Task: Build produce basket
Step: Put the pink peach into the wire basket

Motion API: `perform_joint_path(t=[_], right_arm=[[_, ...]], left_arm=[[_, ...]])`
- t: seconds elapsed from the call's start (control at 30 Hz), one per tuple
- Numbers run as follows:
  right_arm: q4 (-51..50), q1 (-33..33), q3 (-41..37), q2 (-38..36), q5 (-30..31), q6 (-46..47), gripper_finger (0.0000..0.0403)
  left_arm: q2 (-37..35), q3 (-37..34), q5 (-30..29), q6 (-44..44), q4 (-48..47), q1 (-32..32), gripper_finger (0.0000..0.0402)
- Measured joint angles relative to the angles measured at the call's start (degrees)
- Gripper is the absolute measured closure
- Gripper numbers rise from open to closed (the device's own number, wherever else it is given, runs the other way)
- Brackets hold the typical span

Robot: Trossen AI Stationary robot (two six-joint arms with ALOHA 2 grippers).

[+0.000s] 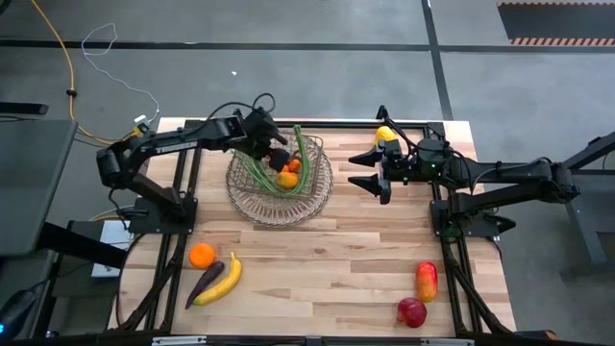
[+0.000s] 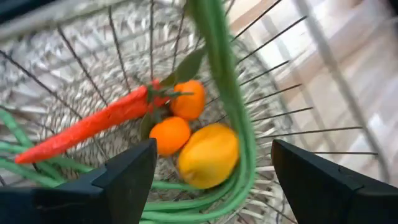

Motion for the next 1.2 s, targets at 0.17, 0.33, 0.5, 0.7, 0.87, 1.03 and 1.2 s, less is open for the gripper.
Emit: perform_joint_path(t=[0.17,0.33,0.5,0.7,0.87,1.03,1.2], right_arm=[[0.0,0.0,0.0,0.0,0.0,0.0,0.0084],[0.0,0.0,0.0,0.0,0.0,0.0,0.0084],[0.0,0.0,0.0,0.0,0.0,0.0,0.0084],[0.0,0.0,0.0,0.0,0.0,0.0,0.0084],[0.0,0.0,0.0,0.0,0.0,0.0,0.0084],[0.0,0.0,0.0,0.0,0.0,-0.2,0.0084],[0.0,0.0,0.0,0.0,0.7,-0.3,0.0084]], left_arm=[[-5.2,0.0,-1.4,0.8,0.0,-0.6,0.0096],[-10.5,0.0,-5.4,0.0,0.5,-0.5,0.0096],[-17.0,-0.9,-5.7,1.8,6.0,-0.6,0.0096],[-23.9,-5.8,-0.8,4.6,20.5,-0.8,0.0096],[-27.4,-11.1,7.9,5.7,34.1,-0.8,0.0096],[-29.7,-16.1,12.3,4.3,44.3,-0.8,0.0096],[-31.9,-19.6,14.8,4.0,51.4,-0.8,0.0096]])
